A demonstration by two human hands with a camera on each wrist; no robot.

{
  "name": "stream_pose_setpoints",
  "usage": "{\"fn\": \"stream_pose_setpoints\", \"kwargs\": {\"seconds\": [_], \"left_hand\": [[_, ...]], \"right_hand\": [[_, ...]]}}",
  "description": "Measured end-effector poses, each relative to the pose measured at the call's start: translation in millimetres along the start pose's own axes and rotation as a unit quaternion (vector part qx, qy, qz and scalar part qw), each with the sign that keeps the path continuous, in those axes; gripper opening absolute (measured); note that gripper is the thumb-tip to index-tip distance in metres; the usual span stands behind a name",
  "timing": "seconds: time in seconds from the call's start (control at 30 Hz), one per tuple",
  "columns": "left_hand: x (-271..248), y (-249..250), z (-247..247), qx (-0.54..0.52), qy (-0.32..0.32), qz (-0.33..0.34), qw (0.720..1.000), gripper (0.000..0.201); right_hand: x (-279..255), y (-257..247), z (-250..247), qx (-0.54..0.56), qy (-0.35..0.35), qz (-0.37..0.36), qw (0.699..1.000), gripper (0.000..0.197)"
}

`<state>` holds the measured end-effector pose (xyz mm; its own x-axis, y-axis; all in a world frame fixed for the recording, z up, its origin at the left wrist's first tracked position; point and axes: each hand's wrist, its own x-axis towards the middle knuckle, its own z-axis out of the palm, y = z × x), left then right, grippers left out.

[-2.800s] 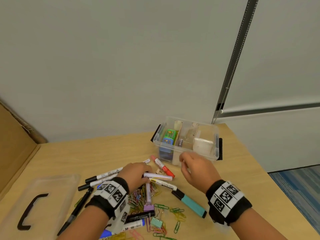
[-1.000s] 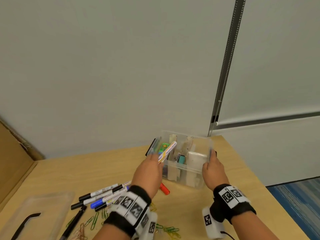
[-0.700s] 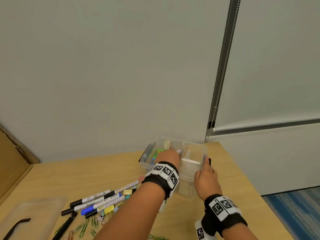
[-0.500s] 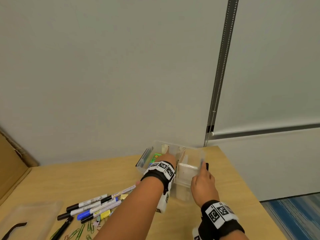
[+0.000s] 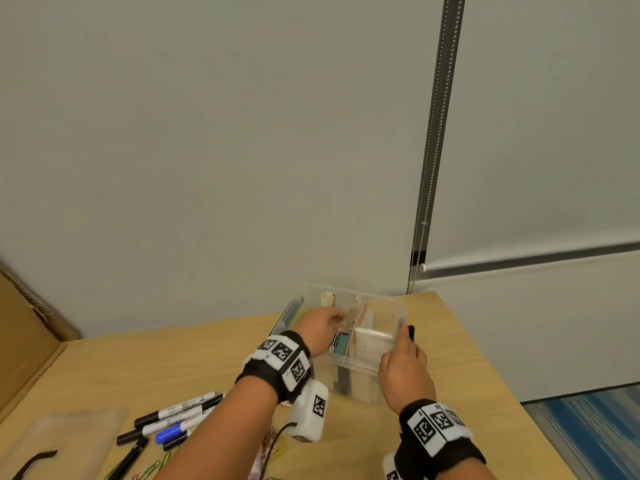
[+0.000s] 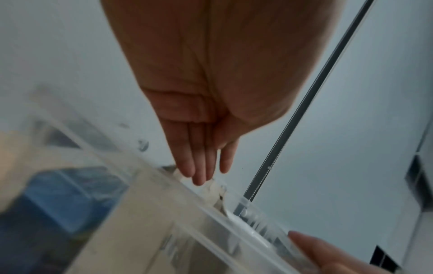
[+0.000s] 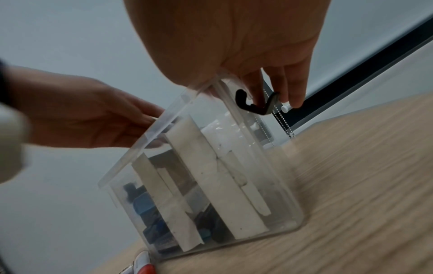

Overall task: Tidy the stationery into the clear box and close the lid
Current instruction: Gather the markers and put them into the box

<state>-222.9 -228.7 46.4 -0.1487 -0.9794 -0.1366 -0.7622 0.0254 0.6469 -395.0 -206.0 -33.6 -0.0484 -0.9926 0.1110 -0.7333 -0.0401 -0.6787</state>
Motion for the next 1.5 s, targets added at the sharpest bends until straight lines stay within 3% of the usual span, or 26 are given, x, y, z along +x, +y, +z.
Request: {"fn": "stream_pose_setpoints", "kwargs": {"seconds": [0.13, 0.3, 0.37, 0.43, 0.47, 0.53, 0.6, 0.73, 0.93, 1.03, 1.17, 1.27, 1.33, 1.43, 1.5], "left_hand": [[-50.3, -19.0, -13.0, -0.027, 0.137, 0.066, 0.988, 0.039], [-109.2, -78.8, -10.4, 0.021, 0.234, 0.042, 0.971, 0.027], [-126.0, -102.2, -6.6, 0.058, 0.220, -0.008, 0.974, 0.021], [-137.1, -120.3, 0.3, 0.099, 0.176, -0.069, 0.977, 0.014], [-139.7, -126.5, 4.4, 0.118, 0.151, -0.098, 0.977, 0.012], [-142.2, -130.2, 13.2, 0.145, 0.106, -0.144, 0.973, 0.011], [-139.0, -128.0, 20.9, 0.174, 0.068, -0.169, 0.968, 0.017], [-129.4, -124.5, 33.0, 0.236, 0.018, -0.204, 0.950, 0.038], [-122.6, -129.1, 34.6, 0.245, -0.024, -0.215, 0.945, 0.037], [-124.0, -135.2, 28.7, 0.177, -0.008, -0.222, 0.959, 0.043], [-135.5, -140.5, 13.0, 0.048, 0.029, -0.179, 0.982, 0.023], [-144.2, -144.7, -0.2, -0.004, 0.064, -0.129, 0.990, 0.009], [-147.1, -147.0, -7.0, -0.020, 0.074, -0.112, 0.991, 0.016], [-150.3, -146.5, -13.7, -0.034, 0.101, -0.103, 0.989, 0.024], [-150.7, -148.2, -15.4, -0.039, 0.110, -0.106, 0.987, 0.024]], "right_hand": [[2.7, -1.8, -6.4, -0.015, -0.006, 0.002, 1.000, 0.064], [-5.5, -4.2, -9.4, -0.058, 0.006, 0.000, 0.998, 0.060], [-21.1, -17.6, -10.8, -0.066, 0.071, -0.067, 0.993, 0.055], [-39.9, -39.0, -10.5, -0.070, 0.126, -0.192, 0.971, 0.042], [-47.3, -48.9, -5.9, -0.077, 0.123, -0.247, 0.958, 0.033], [-57.1, -64.0, 10.1, -0.091, 0.045, -0.306, 0.947, 0.018], [-58.7, -71.6, 35.5, -0.110, -0.056, -0.292, 0.948, 0.015], [-50.5, -67.9, 86.3, -0.222, -0.174, -0.186, 0.941, 0.029], [-47.9, -61.9, 104.4, -0.293, -0.203, -0.145, 0.923, 0.028], [-55.4, -79.0, 80.7, -0.244, -0.176, -0.171, 0.938, 0.024], [-67.2, -105.6, 27.7, -0.124, -0.080, -0.247, 0.958, 0.017], [-65.0, -117.0, -6.8, -0.005, -0.003, -0.242, 0.970, 0.017], [-56.0, -118.8, -25.7, 0.043, 0.073, -0.231, 0.969, 0.020], [-36.9, -116.1, -37.9, 0.019, 0.137, -0.216, 0.967, 0.020], [-22.2, -113.2, -32.9, -0.035, 0.114, -0.190, 0.974, 0.019]]}}
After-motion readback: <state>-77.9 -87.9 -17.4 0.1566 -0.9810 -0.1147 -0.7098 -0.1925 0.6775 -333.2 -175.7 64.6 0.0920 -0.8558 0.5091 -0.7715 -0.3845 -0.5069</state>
